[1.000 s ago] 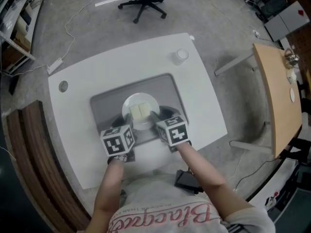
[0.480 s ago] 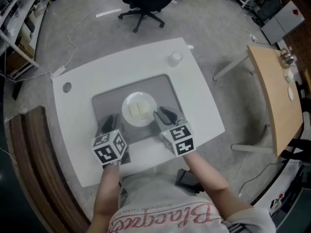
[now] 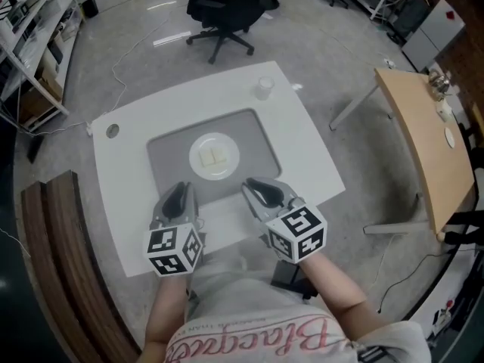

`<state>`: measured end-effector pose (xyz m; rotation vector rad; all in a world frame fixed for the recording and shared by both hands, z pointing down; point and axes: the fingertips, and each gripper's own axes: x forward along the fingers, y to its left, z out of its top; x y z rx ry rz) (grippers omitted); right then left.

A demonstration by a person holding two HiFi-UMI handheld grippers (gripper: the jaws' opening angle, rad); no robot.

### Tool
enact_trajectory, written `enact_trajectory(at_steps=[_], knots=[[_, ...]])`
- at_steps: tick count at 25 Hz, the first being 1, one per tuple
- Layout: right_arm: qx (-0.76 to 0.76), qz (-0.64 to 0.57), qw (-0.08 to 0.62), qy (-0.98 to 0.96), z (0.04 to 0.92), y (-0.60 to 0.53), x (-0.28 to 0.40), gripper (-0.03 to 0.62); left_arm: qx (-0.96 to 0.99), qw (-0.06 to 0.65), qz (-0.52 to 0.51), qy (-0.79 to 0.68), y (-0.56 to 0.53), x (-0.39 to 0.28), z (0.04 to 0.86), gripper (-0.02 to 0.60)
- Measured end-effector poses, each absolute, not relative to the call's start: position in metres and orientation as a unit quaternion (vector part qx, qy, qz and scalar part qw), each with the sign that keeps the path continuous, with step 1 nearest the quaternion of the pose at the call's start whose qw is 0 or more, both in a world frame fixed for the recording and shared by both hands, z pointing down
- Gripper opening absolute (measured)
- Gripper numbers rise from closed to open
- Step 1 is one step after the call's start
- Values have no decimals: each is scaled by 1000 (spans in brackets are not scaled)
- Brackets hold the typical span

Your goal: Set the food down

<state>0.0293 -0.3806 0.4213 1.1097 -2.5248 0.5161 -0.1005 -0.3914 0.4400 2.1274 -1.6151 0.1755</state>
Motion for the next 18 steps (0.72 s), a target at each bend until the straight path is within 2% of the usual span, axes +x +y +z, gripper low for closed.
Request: enact_trajectory(at_steps=[5, 10, 18], knots=[[393, 158, 142, -895, 399, -346, 36, 31, 796, 194, 42, -572, -361, -87, 418, 0], [381, 140, 120, -906, 379, -317, 38, 4, 821, 150, 10, -551, -334, -81, 388, 0], [358, 127, 74, -922, 353, -290, 32, 2, 837, 97, -2, -539, -309, -76, 356, 0]])
